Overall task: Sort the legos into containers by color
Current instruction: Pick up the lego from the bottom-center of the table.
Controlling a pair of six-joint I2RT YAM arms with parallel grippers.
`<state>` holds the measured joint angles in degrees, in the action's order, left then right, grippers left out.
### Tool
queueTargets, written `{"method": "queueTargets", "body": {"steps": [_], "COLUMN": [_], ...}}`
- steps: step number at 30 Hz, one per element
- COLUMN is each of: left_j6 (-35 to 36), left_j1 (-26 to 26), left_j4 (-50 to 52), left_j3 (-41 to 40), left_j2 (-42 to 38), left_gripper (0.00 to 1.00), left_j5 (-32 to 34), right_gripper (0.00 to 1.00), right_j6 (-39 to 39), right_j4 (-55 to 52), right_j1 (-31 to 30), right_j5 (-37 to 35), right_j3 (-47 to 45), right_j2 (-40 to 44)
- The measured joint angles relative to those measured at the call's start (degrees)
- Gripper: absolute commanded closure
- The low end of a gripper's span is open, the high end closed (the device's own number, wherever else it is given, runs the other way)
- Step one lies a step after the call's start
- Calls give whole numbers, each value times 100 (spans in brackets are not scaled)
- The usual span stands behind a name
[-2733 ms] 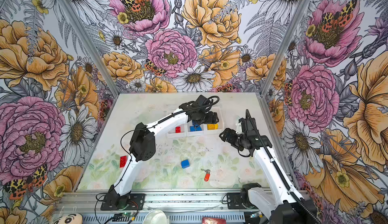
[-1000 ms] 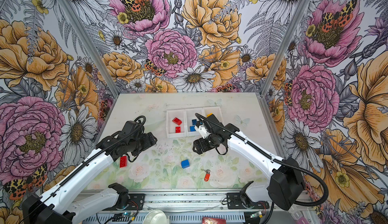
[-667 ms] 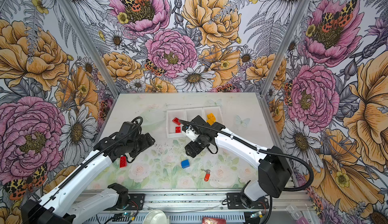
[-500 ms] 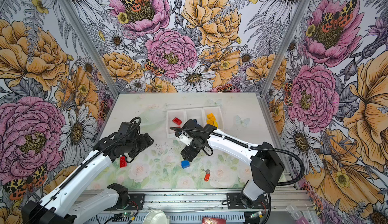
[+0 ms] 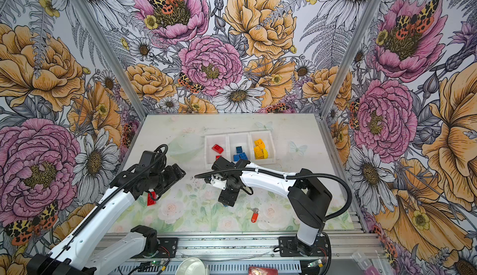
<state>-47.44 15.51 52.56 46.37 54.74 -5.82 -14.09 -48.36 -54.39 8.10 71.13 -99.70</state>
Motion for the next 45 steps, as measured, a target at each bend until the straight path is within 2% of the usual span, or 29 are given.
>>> {"method": "queueTargets", "body": {"steps": [32,45], "left_j6": [2,2], "left_j1": [-114,-184], "left_j4": [133,166], "left_j3": [-299,-299], "left_j2": [-636,-654], "left_gripper": [13,13], "left_j5": [-114,-111], "right_gripper": [22,45], "right_j6": [-295,-168], "right_j4": [367,413], "right_j1": [-422,-431], "right_j5": [-538,-782], "right_j3": [-20,-188], "right_j2": [-695,-695]}}
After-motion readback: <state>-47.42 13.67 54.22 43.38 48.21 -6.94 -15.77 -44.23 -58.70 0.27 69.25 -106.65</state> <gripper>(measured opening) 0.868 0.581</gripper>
